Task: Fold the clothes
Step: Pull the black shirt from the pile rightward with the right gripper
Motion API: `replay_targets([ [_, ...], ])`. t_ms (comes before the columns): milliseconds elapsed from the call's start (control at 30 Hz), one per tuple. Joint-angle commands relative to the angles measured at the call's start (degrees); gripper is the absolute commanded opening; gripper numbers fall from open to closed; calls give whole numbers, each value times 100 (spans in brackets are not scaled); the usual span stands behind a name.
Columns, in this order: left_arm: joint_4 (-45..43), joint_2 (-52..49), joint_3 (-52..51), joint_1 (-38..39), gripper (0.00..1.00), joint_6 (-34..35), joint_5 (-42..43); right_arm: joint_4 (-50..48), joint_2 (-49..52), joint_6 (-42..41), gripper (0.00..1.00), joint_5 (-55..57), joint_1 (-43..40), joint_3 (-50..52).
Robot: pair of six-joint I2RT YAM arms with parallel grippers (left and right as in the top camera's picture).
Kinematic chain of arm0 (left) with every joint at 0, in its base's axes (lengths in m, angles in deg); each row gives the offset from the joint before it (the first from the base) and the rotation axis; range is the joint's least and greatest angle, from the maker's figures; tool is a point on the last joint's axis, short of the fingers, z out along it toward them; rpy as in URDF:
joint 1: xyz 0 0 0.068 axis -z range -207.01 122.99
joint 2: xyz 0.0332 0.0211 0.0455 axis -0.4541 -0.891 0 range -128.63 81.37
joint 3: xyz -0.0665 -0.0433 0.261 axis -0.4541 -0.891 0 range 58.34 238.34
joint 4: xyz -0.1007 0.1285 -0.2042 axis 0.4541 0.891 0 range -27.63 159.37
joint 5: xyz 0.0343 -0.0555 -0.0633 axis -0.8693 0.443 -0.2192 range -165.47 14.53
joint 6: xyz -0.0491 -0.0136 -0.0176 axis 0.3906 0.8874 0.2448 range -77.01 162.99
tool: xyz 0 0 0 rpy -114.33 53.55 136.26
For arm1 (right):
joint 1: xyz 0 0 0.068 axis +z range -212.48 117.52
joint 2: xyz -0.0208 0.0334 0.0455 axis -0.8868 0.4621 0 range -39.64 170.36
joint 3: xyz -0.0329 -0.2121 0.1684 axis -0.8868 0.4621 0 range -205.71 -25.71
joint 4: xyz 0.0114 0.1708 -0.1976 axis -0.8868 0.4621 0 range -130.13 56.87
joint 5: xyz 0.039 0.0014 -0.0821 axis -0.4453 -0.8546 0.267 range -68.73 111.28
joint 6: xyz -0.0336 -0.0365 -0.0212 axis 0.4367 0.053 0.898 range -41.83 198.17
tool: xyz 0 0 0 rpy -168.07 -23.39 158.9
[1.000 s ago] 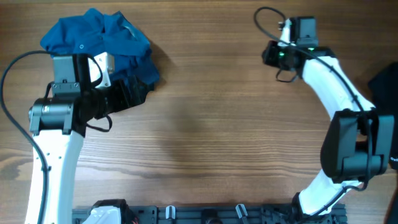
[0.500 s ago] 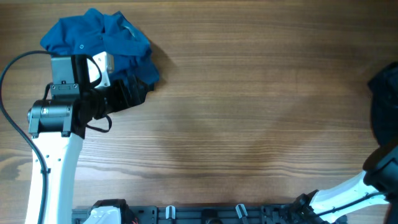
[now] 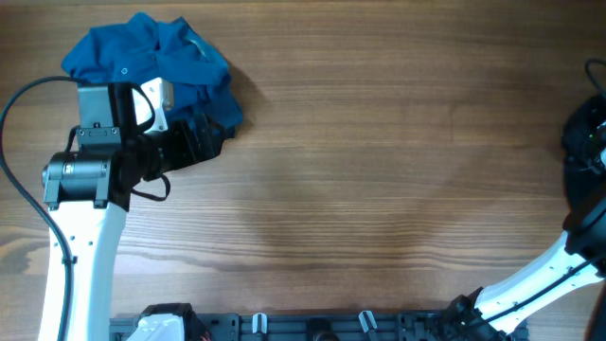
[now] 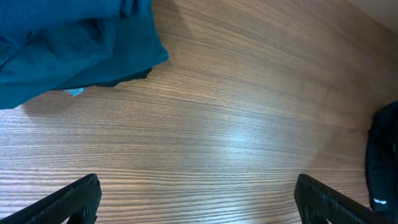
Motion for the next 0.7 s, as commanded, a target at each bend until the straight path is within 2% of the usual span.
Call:
replay_targets([
  [0, 7, 57, 118, -35, 100, -111, 212, 192, 295, -188, 4, -986, 378, -4],
  [133, 39, 57, 118, -35, 100, -114, 219, 389, 295, -413, 4, -1893, 1069, -4],
  [333, 153, 57, 118, -37, 100, -116, 216, 664, 295, -341, 4, -1976, 2903, -7],
  [433, 153, 59, 118, -37, 100, -118, 216, 706, 295, 96, 4, -1908, 4183, -7],
  [567, 160, 59, 118, -37, 100, -118, 216, 942, 291, 986, 5, -1220, 5602, -7],
  [667, 184, 59, 118, -35, 100, -118, 216, 1215, 264, 1449, 16, -610, 6465, -9],
])
